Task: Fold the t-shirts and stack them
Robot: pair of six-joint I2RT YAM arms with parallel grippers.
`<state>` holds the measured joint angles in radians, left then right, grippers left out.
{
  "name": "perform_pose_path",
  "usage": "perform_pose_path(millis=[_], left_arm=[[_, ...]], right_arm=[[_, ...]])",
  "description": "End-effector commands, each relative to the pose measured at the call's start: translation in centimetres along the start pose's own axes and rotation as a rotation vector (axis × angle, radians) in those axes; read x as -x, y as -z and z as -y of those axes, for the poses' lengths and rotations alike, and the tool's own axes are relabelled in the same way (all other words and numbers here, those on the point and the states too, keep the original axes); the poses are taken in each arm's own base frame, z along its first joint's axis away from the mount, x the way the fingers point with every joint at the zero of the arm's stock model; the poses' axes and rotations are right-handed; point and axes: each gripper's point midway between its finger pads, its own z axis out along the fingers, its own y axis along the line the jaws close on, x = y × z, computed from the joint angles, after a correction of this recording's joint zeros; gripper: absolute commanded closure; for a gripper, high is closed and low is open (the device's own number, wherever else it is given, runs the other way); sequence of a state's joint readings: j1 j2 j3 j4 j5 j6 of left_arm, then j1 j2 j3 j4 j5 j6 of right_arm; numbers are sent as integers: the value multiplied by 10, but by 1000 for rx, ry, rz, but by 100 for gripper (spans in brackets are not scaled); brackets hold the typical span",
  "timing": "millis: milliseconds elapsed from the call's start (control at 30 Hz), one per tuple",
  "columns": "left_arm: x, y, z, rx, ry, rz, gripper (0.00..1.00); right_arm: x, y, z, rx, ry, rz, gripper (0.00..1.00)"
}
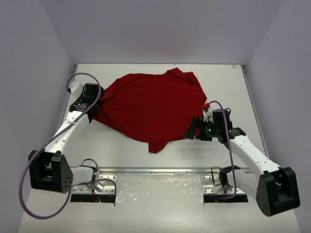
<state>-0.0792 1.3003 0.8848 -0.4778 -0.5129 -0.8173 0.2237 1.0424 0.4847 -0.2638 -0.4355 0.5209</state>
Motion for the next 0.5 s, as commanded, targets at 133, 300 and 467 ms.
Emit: perform_pose_path(millis=[133,300,467], left_arm=[[73,48,41,-138,40,117,100],[62,42,51,-175,28,70,100],[64,45,53,-189,17,72,100]], right_arm=[[-34,-15,-72,136,-1,-123,9],[-34,-53,-97,27,7,-51,23],[-60,-103,-99,-169,34,-115,33]])
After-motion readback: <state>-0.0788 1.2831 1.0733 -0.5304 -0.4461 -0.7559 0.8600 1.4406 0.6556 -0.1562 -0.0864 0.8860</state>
